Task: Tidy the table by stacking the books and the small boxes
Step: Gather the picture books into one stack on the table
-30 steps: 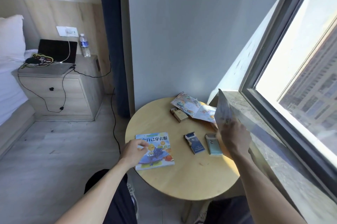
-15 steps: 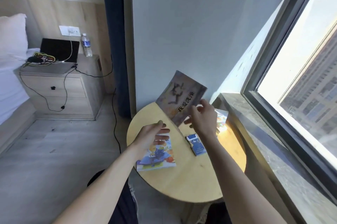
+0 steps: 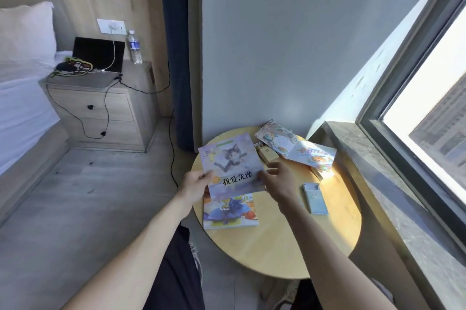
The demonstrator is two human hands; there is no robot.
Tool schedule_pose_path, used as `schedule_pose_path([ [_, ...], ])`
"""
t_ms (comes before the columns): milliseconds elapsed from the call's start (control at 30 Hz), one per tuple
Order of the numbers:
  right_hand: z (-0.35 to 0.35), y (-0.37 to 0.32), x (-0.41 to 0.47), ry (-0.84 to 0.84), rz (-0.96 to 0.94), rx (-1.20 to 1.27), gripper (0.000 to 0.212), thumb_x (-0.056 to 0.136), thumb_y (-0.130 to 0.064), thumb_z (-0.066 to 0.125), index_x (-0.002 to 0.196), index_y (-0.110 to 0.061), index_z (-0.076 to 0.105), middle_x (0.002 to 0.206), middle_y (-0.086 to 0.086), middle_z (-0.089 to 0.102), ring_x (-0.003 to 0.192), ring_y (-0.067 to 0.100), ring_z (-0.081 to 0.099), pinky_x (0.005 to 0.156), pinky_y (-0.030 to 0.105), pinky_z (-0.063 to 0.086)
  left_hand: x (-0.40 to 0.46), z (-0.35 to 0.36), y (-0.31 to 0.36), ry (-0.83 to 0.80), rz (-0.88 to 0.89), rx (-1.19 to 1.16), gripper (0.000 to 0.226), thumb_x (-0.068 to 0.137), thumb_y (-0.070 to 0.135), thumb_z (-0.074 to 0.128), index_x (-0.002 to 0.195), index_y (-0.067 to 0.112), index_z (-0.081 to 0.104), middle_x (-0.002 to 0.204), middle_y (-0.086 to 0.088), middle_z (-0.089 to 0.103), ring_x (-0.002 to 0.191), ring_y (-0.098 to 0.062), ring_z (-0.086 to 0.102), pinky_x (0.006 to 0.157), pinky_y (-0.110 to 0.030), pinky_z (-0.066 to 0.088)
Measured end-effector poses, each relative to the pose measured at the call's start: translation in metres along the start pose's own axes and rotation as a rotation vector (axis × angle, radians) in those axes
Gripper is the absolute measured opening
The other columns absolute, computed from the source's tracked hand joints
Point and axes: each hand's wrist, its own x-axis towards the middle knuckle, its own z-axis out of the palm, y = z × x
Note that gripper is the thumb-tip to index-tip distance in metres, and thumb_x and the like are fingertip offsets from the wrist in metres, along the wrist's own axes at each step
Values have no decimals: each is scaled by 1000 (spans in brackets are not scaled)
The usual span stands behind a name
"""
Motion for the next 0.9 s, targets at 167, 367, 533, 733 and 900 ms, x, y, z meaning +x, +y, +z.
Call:
schedule_pose_path([
  [167, 10, 36, 14, -69, 112, -89, 30, 65, -20, 68, 94, -17, 74, 83, 8, 75, 80, 28, 72, 77, 47, 62, -2, -4, -23, 42, -6, 288, 25, 98, 32, 66, 83, 14, 73, 68, 8, 61, 66, -13, 52, 61, -28, 37],
  [367, 34, 61, 17, -86, 130, -303, 15, 68, -9, 64, 60, -21, 67, 68, 1, 73, 74, 26, 71, 67, 40, 60, 3, -7, -43, 203, -63, 757, 42, 89, 41, 73, 63, 16, 53, 57, 4, 56, 57, -20, 50, 52, -30, 33],
  [533, 43, 65, 21, -82, 112, -407, 12, 78, -19, 61, 86, -24, 67, 90, 0, 73, 88, 23, 68, 72, 32, 53, 0, -2, -44, 247, -27, 967, 25, 85, 49, 72, 85, 25, 66, 85, 11, 69, 82, -21, 66, 61, -29, 45],
  [733, 52, 67, 32, -153, 100, -471, 28, 76, -20, 61, 102, -13, 67, 87, 8, 72, 81, 29, 69, 73, 40, 59, 0, 12, -43, 225, -105, 1006, 21, 85, 40, 72, 92, 24, 61, 94, 9, 66, 85, -22, 64, 66, -30, 45],
  [900, 50, 74, 30, -132, 111, -472, 26, 76, -12, 56, 99, -5, 67, 89, 14, 73, 84, 33, 70, 75, 43, 58, 11, 11, -39, 206, -298, 845, 17, 78, 4, 61, 76, 18, 71, 88, -5, 72, 81, -30, 67, 63, -27, 44],
])
